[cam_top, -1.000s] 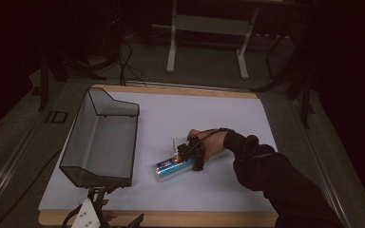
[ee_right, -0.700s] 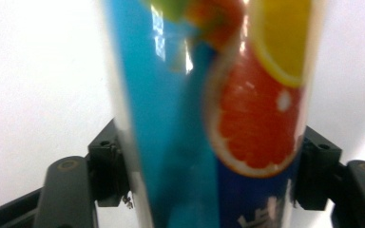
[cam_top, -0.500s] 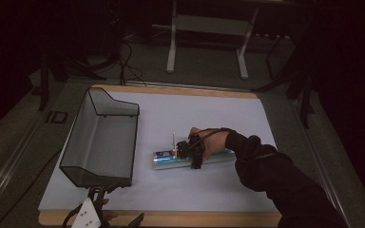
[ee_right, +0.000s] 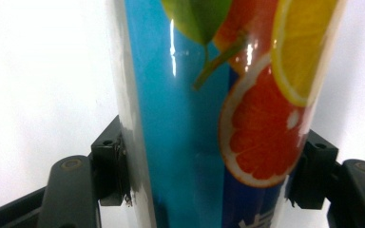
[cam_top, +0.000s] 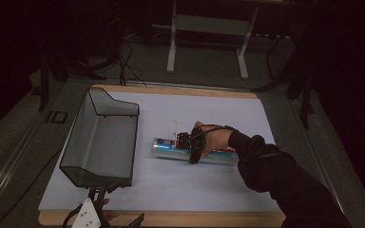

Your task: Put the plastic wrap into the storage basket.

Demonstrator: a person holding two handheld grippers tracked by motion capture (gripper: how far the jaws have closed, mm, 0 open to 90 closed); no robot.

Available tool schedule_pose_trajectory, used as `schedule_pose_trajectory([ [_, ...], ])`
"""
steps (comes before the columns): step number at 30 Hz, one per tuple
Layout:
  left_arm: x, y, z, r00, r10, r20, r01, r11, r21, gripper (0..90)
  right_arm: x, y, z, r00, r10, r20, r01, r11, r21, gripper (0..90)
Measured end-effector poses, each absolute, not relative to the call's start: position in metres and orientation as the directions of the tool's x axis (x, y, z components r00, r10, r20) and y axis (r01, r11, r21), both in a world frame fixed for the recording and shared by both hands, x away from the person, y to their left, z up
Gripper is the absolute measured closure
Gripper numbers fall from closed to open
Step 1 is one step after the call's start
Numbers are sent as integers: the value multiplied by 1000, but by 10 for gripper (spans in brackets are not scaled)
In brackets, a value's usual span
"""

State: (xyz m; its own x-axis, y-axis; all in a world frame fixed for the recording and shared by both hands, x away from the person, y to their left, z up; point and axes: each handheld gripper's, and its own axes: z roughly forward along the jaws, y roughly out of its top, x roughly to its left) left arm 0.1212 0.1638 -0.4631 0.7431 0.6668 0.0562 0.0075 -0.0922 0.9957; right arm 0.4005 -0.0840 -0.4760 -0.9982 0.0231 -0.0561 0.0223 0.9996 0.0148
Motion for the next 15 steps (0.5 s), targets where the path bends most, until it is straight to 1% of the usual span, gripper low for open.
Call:
schedule_pose_trajectory([
  [2,121,164,-463,743,666,57,7,-93,996,6,402,-84,-475,-998,34,-43,33,999,21,314],
  [3,122,164,-463,745,665,56,6,-91,996,6,406,-84,-472,-998,63,-24,61,996,61,314],
  [6,122,163,-463,747,663,57,7,-93,996,6,409,-83,-468,-993,116,14,117,987,113,314],
  [7,122,163,-463,747,663,57,7,-93,996,6,409,-83,-468,-993,116,14,117,987,113,314],
  [9,123,163,-463,749,661,56,8,-93,996,6,412,-82,-464,-987,152,56,160,973,165,315],
  [12,123,163,-463,750,659,57,6,-93,996,6,412,-80,-459,-982,171,81,185,962,200,315],
  [15,123,162,-463,749,660,59,5,-94,996,6,411,-77,-453,-981,171,96,188,956,225,315],
])
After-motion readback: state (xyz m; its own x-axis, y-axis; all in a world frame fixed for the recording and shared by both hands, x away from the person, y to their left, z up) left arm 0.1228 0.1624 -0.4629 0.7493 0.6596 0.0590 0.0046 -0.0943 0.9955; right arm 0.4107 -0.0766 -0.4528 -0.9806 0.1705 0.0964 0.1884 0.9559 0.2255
